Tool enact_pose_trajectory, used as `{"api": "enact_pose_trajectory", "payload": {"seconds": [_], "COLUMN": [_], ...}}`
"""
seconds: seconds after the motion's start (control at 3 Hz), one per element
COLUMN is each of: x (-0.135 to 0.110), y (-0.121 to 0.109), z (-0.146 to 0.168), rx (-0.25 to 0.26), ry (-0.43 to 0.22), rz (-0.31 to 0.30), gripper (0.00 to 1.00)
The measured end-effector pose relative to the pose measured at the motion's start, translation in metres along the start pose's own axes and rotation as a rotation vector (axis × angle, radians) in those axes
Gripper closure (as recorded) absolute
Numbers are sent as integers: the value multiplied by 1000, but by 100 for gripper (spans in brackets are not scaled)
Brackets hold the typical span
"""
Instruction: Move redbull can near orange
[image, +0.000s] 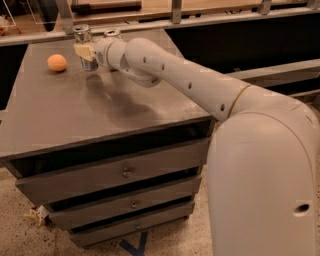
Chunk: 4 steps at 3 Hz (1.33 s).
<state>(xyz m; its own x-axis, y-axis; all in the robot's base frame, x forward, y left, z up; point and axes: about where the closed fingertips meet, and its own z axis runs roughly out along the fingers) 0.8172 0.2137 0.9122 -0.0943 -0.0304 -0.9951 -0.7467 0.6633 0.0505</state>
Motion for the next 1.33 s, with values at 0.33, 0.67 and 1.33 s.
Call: {"api": "enact_pose_trajectory", "payload": {"seconds": [0.33,0.67,1.33], "x": [7,8,6], "y": [6,11,23], "z": [13,26,43], "rx": [-12,-28,-64], "ry": [0,-5,-14], "rz": [2,4,11], "gripper": [100,100,100]}}
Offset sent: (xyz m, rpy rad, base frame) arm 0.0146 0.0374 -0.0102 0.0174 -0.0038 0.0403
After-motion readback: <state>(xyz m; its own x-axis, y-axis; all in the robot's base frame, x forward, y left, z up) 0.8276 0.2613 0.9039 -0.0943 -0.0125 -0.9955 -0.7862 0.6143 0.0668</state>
